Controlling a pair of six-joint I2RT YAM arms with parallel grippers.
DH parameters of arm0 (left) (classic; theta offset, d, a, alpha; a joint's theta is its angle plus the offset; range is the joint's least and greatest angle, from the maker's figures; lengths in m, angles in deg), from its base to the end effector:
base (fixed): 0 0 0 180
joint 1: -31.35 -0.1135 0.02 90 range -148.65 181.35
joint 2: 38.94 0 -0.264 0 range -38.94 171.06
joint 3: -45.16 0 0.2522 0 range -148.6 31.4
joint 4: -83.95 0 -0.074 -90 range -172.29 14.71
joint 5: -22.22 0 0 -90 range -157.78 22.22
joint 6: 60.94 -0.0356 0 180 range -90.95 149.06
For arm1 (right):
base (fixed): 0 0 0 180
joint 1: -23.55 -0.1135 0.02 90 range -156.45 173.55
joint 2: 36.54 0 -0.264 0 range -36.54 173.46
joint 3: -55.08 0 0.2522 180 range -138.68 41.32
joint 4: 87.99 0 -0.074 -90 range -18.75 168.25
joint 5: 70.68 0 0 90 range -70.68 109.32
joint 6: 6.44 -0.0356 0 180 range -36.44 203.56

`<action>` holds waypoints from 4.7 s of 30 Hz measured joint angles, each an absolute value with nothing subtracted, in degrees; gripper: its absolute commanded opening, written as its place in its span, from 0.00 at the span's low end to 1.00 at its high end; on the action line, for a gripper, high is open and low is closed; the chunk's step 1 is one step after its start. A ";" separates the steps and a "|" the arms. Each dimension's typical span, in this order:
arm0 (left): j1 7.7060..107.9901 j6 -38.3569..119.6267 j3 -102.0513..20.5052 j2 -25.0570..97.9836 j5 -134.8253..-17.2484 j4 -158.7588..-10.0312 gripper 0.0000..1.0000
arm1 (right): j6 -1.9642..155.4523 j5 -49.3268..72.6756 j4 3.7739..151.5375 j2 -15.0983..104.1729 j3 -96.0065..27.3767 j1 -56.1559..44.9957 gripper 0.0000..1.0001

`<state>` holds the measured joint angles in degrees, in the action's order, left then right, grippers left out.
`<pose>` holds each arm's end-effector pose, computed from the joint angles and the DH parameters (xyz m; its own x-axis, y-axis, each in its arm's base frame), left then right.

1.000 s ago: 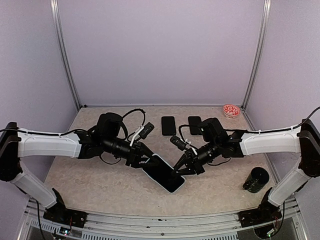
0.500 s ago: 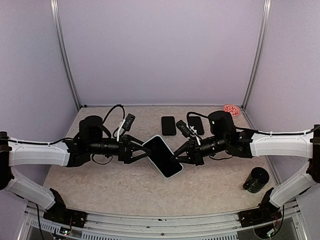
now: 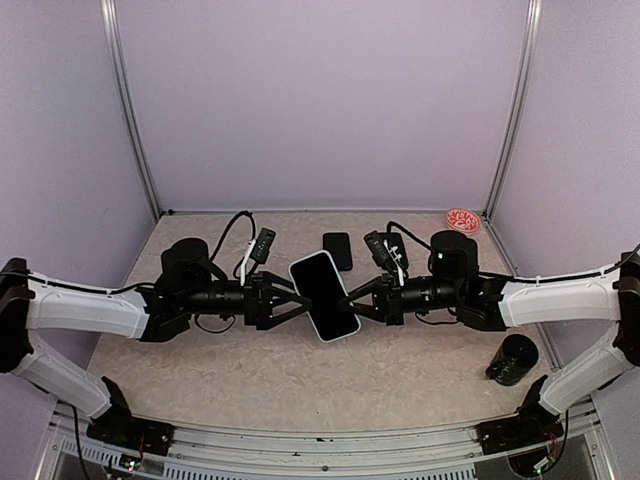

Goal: Put the phone into the phone case
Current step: Pass from the left arm to the right, then pass from the right arm to the left, then place the phone with the phone case at the center of the board.

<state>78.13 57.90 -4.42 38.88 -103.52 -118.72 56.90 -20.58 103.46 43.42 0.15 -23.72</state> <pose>0.1827 -0.2248 0.2422 -0.5356 -0.0018 -0.8445 0.8348 0.1499 -0.5298 0.1874 0.2366 0.2430 -0.5851 -0.1261 -0.8011 -0.8102 0.1333 0.5708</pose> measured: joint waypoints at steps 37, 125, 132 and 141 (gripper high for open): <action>77.61 64.61 -5.51 45.83 -104.81 -127.87 0.00 | 44.80 -12.83 121.36 46.09 3.93 -25.31 0.33; 38.75 38.42 -77.94 96.17 -116.31 -46.41 0.00 | 54.94 0.07 94.74 33.67 6.62 -19.13 1.00; 38.44 38.22 -80.76 99.71 -117.31 -43.86 0.00 | 54.89 0.07 94.83 33.67 6.77 -19.13 1.00; 38.44 40.61 -81.48 100.73 -117.93 -44.51 0.00 | 54.13 0.00 94.83 33.98 6.77 -19.13 1.00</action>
<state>38.44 40.61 -81.48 100.73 -117.93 -44.51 54.13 0.00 94.83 33.98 6.77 -19.13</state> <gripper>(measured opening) 0.094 0.996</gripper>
